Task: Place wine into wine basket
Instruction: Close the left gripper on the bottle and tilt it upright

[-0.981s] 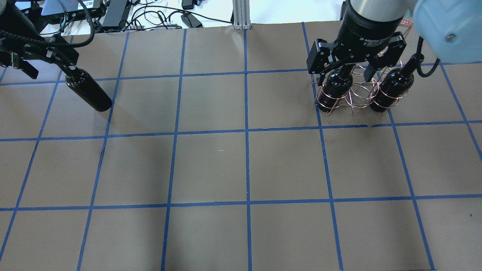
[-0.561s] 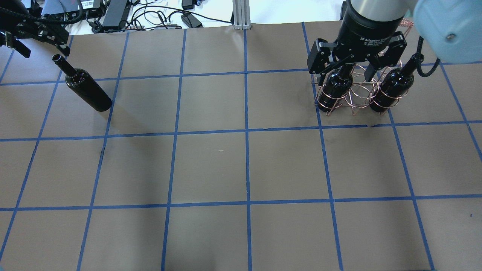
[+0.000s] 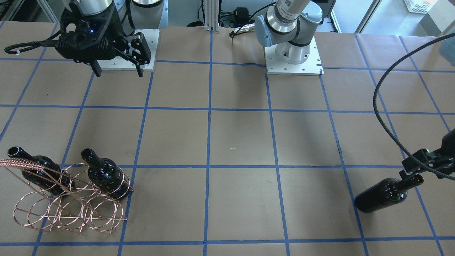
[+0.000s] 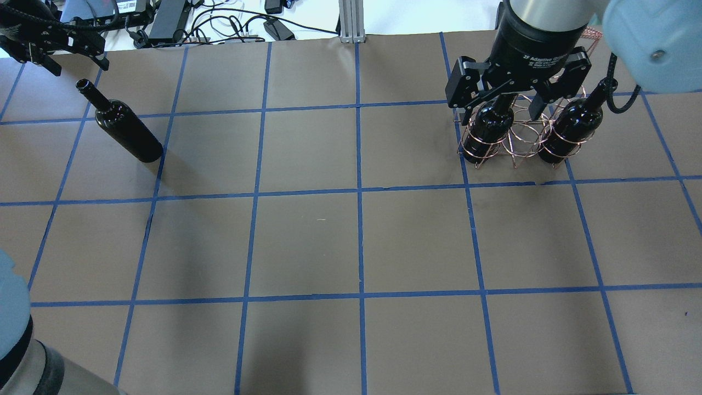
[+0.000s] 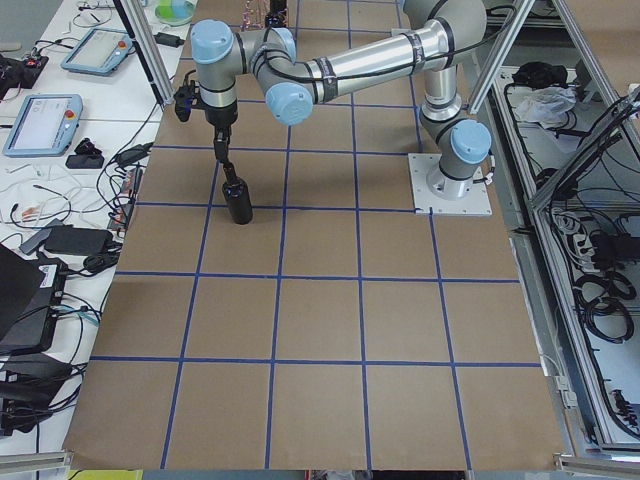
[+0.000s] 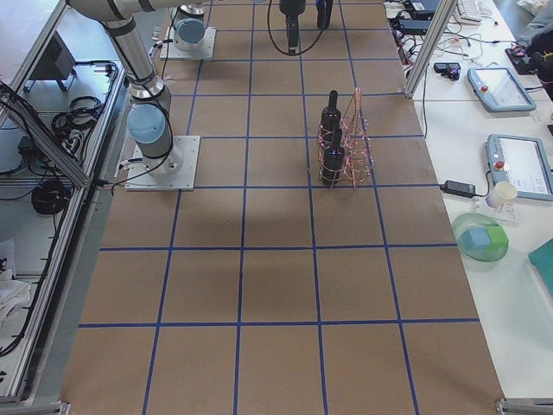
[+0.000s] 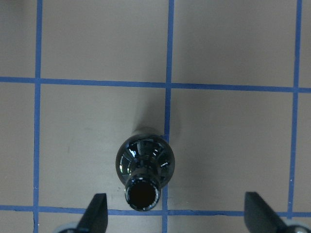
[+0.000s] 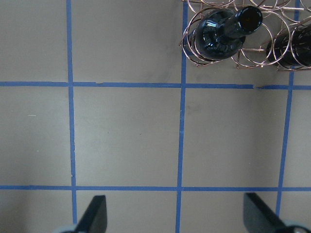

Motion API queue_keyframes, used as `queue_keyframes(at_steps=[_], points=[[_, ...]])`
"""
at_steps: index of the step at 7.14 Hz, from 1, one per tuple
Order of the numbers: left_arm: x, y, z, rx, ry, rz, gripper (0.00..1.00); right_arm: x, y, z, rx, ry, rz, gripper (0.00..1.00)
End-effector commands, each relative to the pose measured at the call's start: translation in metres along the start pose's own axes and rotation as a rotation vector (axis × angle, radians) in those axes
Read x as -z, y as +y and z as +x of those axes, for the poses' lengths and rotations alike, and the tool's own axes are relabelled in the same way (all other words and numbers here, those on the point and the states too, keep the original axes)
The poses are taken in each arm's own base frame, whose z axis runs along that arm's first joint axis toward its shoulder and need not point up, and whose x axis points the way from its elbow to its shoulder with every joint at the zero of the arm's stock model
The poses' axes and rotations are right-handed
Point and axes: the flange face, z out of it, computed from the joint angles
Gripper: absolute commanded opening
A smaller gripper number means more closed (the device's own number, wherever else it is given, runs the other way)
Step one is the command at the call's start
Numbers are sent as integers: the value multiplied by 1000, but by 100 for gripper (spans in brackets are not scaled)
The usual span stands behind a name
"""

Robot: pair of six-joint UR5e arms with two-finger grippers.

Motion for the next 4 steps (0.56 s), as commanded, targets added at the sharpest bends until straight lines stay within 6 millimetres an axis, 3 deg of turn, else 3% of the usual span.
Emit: queue_keyframes(at_steps=[1, 4], points=[[-27, -9, -15, -11, -32, -19, 100, 1, 1, 1, 9, 10, -2, 100], [-55, -12, -16, -9, -4, -54, 100, 1, 1, 0, 5, 1, -1, 100]])
